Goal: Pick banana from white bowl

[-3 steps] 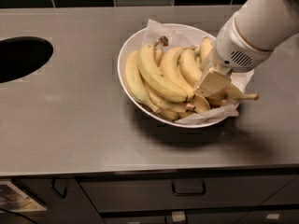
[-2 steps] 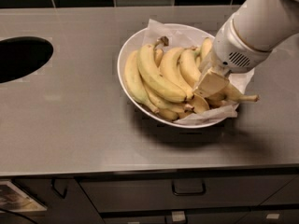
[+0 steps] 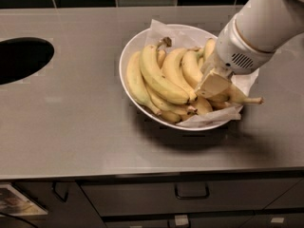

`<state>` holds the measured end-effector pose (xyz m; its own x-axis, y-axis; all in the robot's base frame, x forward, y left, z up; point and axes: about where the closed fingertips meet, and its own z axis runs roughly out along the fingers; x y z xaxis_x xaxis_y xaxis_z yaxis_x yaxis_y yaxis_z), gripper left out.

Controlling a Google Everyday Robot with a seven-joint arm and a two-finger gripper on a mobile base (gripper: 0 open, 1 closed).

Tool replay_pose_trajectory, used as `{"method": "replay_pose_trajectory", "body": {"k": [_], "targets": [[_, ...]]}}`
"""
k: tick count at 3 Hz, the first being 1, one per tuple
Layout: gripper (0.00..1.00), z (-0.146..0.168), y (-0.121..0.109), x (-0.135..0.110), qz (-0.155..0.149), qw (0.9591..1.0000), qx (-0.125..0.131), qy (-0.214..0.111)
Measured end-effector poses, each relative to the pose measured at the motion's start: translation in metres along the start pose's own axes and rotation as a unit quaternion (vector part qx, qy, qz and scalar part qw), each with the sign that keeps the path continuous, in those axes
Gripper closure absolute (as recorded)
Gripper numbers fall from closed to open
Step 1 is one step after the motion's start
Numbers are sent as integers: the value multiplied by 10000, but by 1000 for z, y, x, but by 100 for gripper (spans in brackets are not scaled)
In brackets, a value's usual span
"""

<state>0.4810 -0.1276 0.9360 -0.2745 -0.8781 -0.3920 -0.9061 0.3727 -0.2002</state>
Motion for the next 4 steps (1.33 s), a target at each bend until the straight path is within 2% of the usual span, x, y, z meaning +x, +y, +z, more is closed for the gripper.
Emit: {"method": "replay_pose_trajectory", "body": {"k": [1, 2, 3, 4], "targets": [[100, 0, 0, 0, 0, 10000, 0, 0], [100, -21, -6, -2, -174, 9997, 67, -139], [100, -54, -13, -3, -390, 9977, 208, -508], [100, -81, -20, 1, -694, 9916, 130, -1081]]}}
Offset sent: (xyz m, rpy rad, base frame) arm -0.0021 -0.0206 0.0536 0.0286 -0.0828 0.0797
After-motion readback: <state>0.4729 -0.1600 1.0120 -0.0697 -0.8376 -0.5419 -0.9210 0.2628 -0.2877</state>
